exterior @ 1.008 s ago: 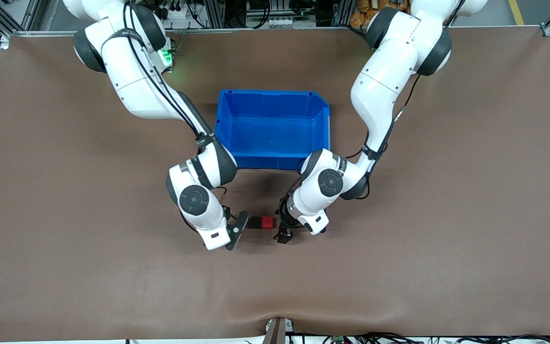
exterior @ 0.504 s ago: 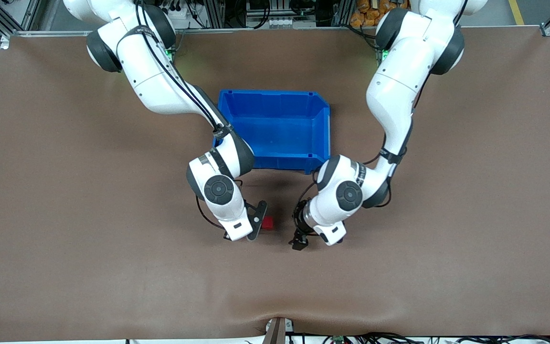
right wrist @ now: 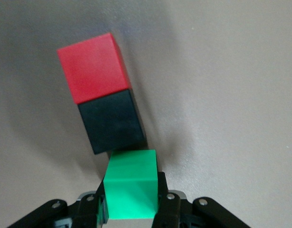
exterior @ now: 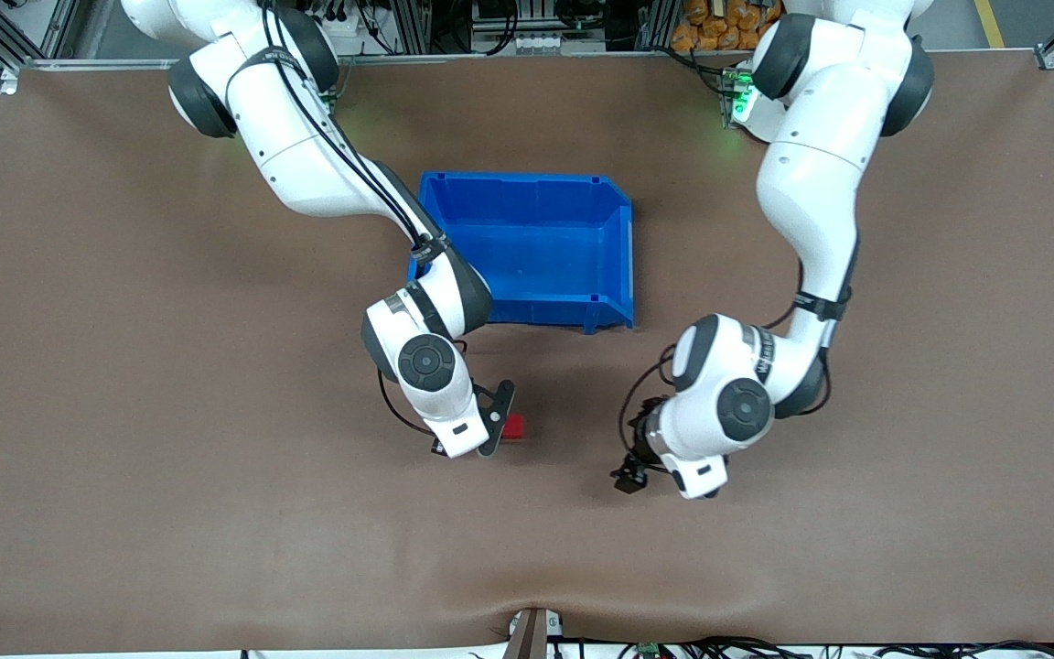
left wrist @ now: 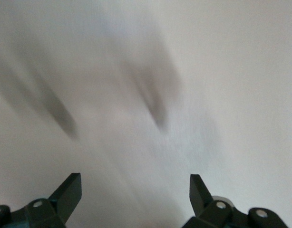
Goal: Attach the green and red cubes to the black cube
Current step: 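Press the green cube against the black cube while the left gripper releases red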
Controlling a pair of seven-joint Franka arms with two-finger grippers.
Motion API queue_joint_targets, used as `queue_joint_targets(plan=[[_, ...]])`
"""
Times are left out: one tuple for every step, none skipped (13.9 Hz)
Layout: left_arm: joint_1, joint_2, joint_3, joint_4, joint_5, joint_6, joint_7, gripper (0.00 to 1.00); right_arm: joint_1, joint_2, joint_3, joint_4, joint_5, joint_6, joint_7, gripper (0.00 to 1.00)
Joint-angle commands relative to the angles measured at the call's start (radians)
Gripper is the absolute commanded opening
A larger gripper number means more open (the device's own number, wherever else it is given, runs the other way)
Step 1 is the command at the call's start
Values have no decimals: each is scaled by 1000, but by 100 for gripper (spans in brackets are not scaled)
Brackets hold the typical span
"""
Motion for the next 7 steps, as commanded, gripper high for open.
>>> queue_joint_targets(plan=[[31, -47, -4, -14, 125, -85, 106, 100, 22, 21, -4, 34, -20, -13, 9, 0], [42, -55, -4, -14, 162, -110, 150, 100, 28, 21, -4, 34, -22, -14, 11, 0], [57, -70, -4, -14, 181, -136, 213, 100, 30, 21, -6, 31, -22, -13, 12, 0], [71, -91, -4, -14, 187, -156, 277, 100, 30, 23, -6, 29, -22, -13, 12, 33], [91, -110, -3, -14, 187, -179, 360, 100, 30, 21, -6, 26, -25, -13, 12, 99], [111, -128, -1, -14, 187, -202, 441, 100, 30, 21, -6, 25, -28, -11, 12, 100], [132, -140, 3, -14, 188, -223, 513, 100, 28, 20, -6, 25, -28, -14, 12, 100]])
